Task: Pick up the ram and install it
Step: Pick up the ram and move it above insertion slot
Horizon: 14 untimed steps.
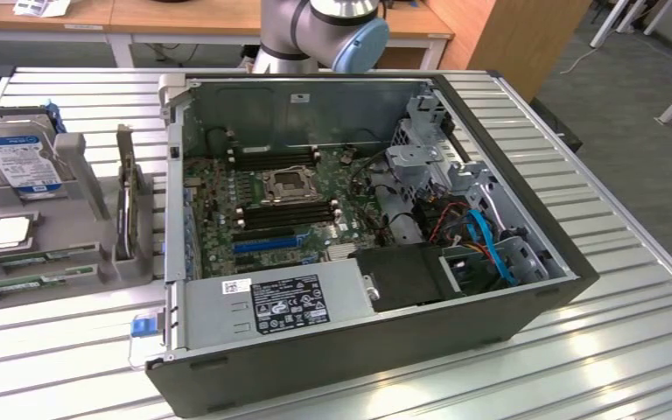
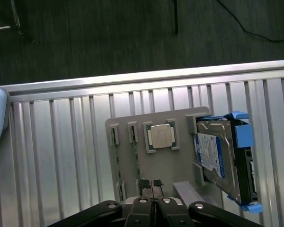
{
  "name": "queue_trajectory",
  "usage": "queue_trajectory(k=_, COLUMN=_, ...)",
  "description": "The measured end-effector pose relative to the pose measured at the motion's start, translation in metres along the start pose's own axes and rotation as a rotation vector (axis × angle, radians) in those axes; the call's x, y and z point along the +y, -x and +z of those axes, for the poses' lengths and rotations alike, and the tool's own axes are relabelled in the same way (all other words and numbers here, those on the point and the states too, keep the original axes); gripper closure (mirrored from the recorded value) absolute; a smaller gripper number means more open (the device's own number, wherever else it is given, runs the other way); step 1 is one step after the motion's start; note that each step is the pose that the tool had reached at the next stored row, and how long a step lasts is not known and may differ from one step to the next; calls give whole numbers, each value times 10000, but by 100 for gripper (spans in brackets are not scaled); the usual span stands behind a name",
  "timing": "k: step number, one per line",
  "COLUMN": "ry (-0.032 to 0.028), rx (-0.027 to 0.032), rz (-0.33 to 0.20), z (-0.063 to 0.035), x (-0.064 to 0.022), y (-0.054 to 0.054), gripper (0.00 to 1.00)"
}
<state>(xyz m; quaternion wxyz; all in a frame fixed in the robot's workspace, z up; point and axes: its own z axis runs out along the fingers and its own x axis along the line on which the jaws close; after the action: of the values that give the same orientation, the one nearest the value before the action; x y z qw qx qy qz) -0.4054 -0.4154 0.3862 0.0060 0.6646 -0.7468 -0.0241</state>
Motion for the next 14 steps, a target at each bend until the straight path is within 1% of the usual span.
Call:
queue_trajectory(k=6, ry=9, rx=18, rz=-426, z=0, x=0, y=0, gripper=90)
queue_trajectory(k=14, ry=8, rx=19, rz=-450, z=9, x=-1, y=0, gripper=90)
